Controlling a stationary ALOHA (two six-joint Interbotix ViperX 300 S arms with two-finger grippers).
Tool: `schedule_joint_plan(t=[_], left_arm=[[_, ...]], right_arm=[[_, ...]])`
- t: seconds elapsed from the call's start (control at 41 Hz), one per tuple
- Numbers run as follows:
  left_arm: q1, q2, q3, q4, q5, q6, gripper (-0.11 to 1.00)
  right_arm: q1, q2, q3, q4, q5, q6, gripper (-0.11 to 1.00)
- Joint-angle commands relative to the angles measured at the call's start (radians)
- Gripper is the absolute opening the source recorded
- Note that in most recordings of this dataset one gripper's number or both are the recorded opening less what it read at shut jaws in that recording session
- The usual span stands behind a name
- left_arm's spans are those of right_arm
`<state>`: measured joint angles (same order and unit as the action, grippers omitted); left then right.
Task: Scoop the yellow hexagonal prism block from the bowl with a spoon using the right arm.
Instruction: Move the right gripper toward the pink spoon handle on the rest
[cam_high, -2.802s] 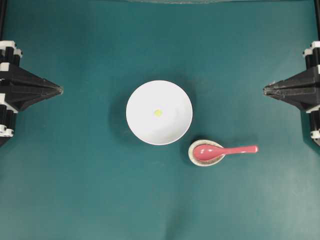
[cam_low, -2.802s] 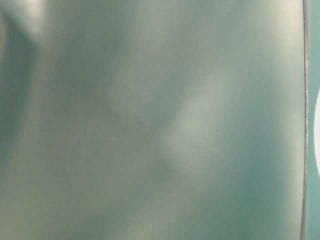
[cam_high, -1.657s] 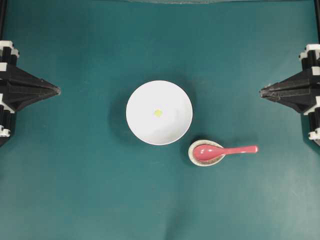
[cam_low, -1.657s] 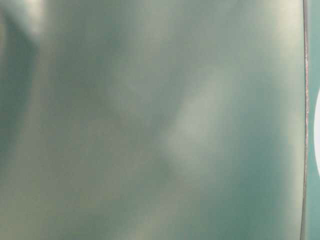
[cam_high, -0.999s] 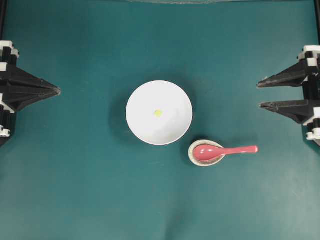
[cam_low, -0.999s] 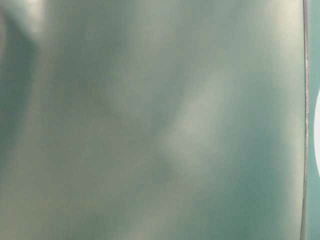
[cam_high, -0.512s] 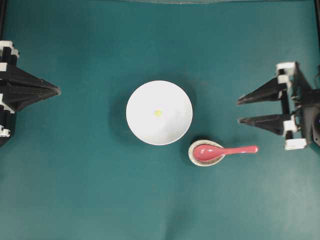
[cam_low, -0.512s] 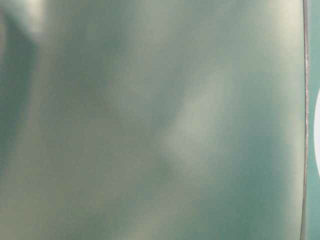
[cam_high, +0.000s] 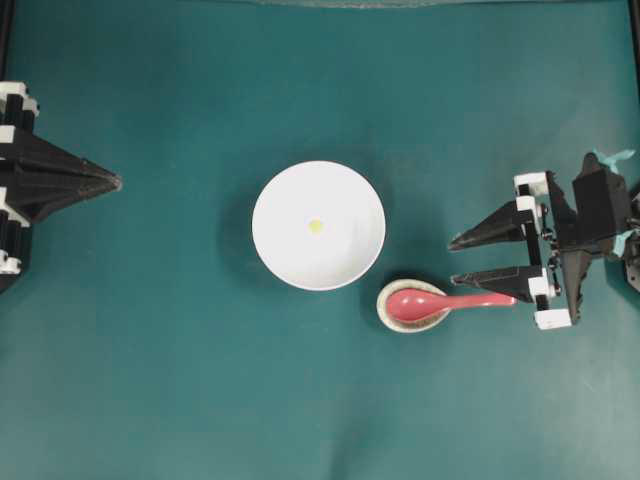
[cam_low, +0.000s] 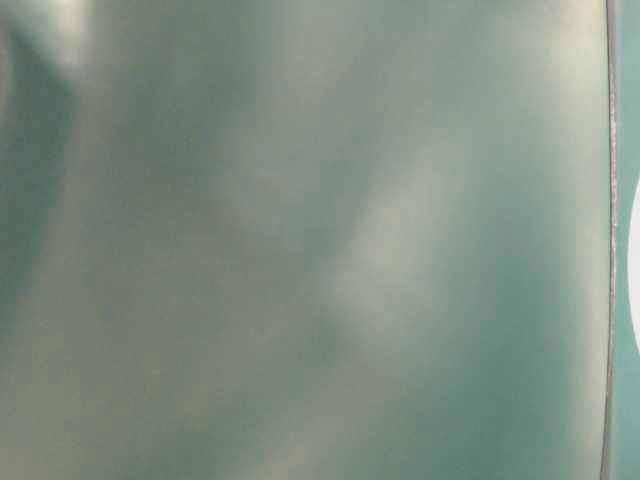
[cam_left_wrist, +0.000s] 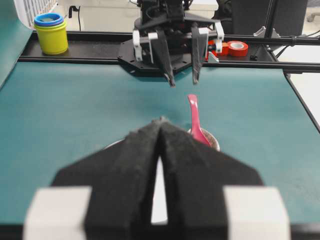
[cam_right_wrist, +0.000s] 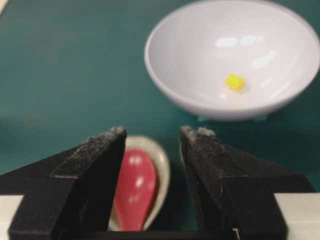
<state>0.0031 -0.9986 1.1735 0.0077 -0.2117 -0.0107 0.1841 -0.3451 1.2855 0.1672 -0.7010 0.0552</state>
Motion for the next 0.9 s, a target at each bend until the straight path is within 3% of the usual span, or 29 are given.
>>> schedule_joint_plan(t=[0.0,0.317,0.634,0.877], left_arm=[[0.002,0.009,-0.025,0.003,-0.003,0.0,-0.01],[0.0,0.009,-0.023,0.003,-0.005,0.0,-0.01],[0.002,0.009,-0.023,0.002,-0.003,0.0,-0.01],[0.0,0.009,-0.023,0.002,-0.005,-0.002,-0.01]], right_arm=[[0.037,0.032,0.006,0.029,-0.063,-0.003,0.54],[0.158,0.173,0.035,0.146,-0.227,0.002,0.54],[0.224,0.316,0.035,0.202,-0.325,0.034,0.54],[0.238,0.37,0.034,0.238,-0.328,0.04,0.54]])
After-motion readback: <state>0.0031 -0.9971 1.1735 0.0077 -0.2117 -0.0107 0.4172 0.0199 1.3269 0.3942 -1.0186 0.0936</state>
